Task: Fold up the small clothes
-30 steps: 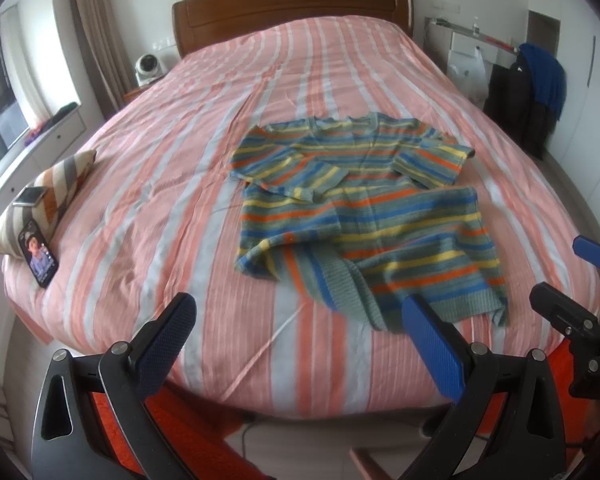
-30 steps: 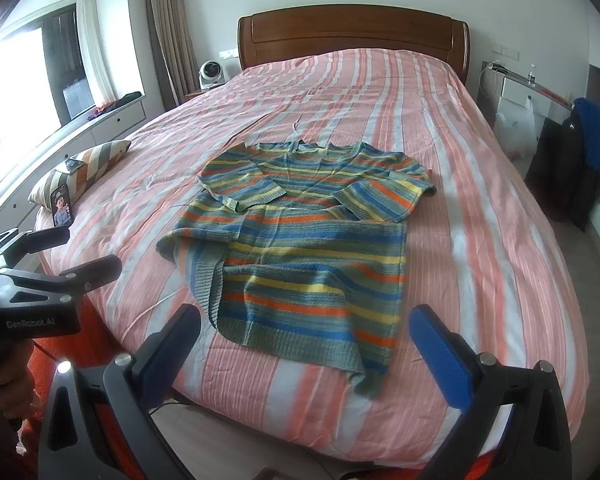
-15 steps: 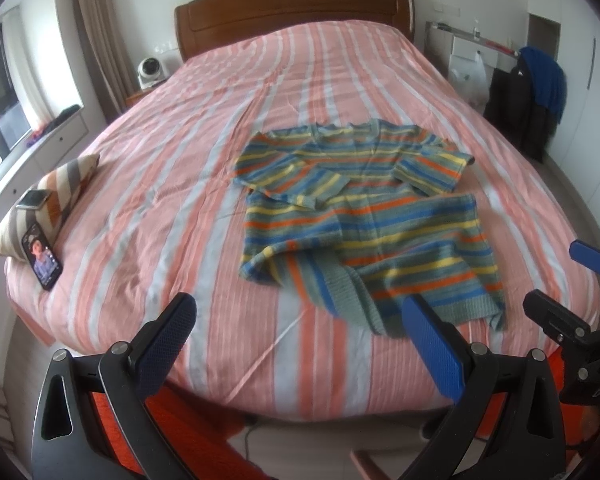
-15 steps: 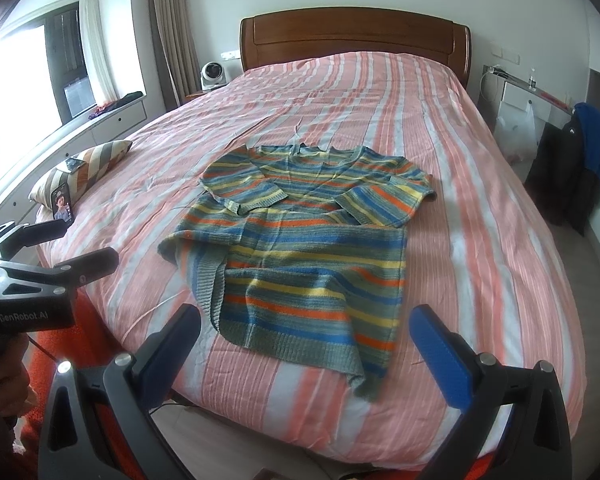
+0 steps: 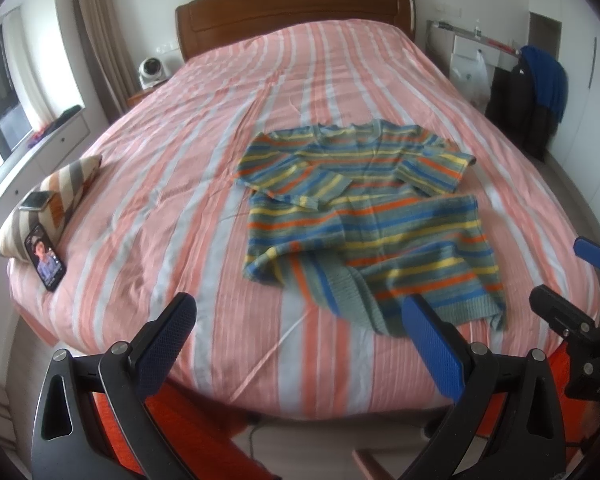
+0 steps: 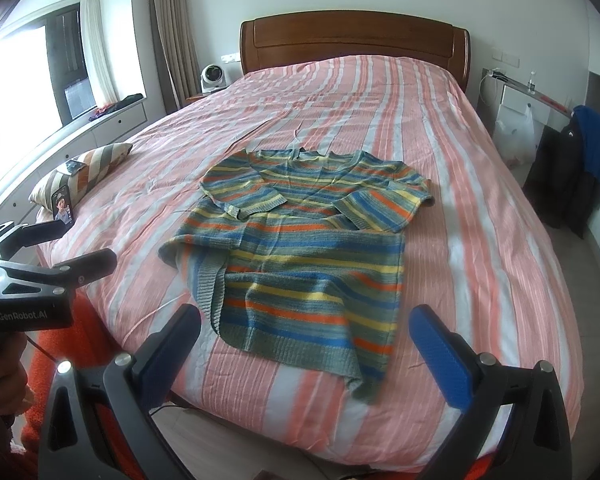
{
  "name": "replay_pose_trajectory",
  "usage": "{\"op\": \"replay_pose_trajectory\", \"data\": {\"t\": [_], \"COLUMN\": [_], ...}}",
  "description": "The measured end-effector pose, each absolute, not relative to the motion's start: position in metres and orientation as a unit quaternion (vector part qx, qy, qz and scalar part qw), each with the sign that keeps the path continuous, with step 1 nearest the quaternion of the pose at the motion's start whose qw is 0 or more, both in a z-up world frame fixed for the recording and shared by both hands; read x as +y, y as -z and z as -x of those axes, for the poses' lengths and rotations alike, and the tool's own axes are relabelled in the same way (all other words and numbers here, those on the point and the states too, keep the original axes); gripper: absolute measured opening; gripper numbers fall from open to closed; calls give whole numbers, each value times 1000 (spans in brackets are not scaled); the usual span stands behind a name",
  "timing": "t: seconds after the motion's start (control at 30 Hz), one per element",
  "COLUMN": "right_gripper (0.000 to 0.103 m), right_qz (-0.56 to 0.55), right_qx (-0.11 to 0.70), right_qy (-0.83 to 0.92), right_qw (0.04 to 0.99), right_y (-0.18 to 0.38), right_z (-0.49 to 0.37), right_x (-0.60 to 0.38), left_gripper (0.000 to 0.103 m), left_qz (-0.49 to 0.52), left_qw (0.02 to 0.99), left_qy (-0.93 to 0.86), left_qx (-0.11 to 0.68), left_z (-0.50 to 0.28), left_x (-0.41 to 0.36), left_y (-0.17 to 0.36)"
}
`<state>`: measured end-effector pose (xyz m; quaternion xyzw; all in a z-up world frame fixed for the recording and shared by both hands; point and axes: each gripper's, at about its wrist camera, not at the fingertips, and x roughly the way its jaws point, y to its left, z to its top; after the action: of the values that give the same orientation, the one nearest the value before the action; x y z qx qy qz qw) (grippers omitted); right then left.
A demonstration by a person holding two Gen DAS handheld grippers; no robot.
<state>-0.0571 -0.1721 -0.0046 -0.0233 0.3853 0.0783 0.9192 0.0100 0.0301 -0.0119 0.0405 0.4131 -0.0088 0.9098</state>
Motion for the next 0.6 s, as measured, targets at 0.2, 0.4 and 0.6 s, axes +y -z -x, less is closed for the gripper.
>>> {"op": "replay_pose_trajectory", "data": {"t": [0.2,0.4,0.6], "right_gripper": [103,103,103], "right_qz": [39,27,21], "right_qx": [380,375,369], "right_qy": [-66,-61,-37], "right_qw": [922,925,928], "right_y": [-1,-8,-13], "right_z": [56,52,49], "right_x": [-173,-182,-195], "left_gripper": [103,103,103], "left_qz": [-37,-31,-35], "left_qw": [912,914,916], "left_qy": [-5,-13,-13], "left_qx": [408,405,400], "left_z": [-14,-21,-22], "left_x": [44,50,47], "left_y": [1,-5,-11]}}
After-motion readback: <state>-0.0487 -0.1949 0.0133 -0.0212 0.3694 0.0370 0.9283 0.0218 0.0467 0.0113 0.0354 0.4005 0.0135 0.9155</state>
